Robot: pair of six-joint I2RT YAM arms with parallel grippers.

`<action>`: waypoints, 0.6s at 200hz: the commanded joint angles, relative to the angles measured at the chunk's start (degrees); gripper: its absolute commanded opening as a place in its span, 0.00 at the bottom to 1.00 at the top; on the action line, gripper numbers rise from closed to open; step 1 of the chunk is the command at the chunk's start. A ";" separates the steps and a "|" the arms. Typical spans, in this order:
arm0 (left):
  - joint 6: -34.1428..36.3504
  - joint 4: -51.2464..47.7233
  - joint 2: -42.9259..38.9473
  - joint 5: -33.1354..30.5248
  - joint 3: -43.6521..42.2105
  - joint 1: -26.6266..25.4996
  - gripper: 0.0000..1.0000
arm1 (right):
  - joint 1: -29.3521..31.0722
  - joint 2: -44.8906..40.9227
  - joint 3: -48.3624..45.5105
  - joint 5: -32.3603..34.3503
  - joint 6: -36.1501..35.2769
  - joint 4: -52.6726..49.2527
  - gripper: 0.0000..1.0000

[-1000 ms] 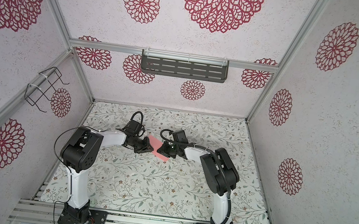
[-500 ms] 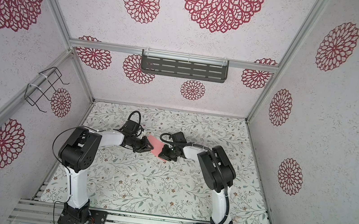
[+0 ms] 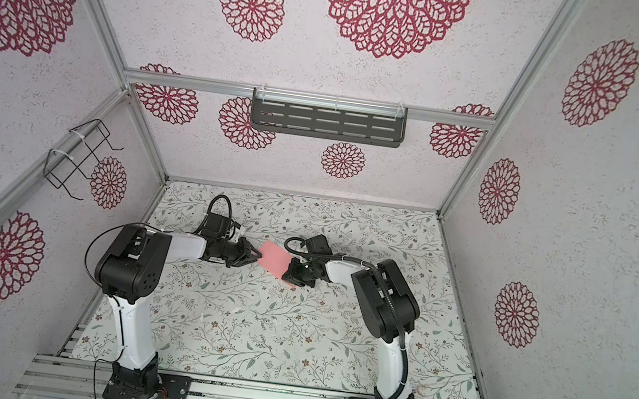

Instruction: Fold a paper plane with a square sheet of paper (pick it up from the middle)

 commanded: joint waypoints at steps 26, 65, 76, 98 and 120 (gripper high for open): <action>3.23 -4.33 1.33 -7.32 -0.35 4.72 0.30 | 0.17 -1.29 0.77 0.90 -0.67 -0.51 0.17; 2.68 -8.69 -6.94 -9.70 1.53 4.84 0.39 | -0.65 -5.99 3.03 1.46 -2.36 3.89 0.31; 1.15 -8.66 -9.43 -10.49 0.01 4.59 0.43 | -1.37 -6.41 3.22 2.98 -3.29 4.04 0.38; -2.03 -9.13 -13.28 -13.04 -3.06 3.65 0.49 | -3.42 -4.77 4.82 5.07 -5.32 2.34 0.44; -4.35 -9.29 -15.48 -14.19 -5.25 2.38 0.55 | -4.81 -1.96 7.58 6.50 -7.91 -0.81 0.46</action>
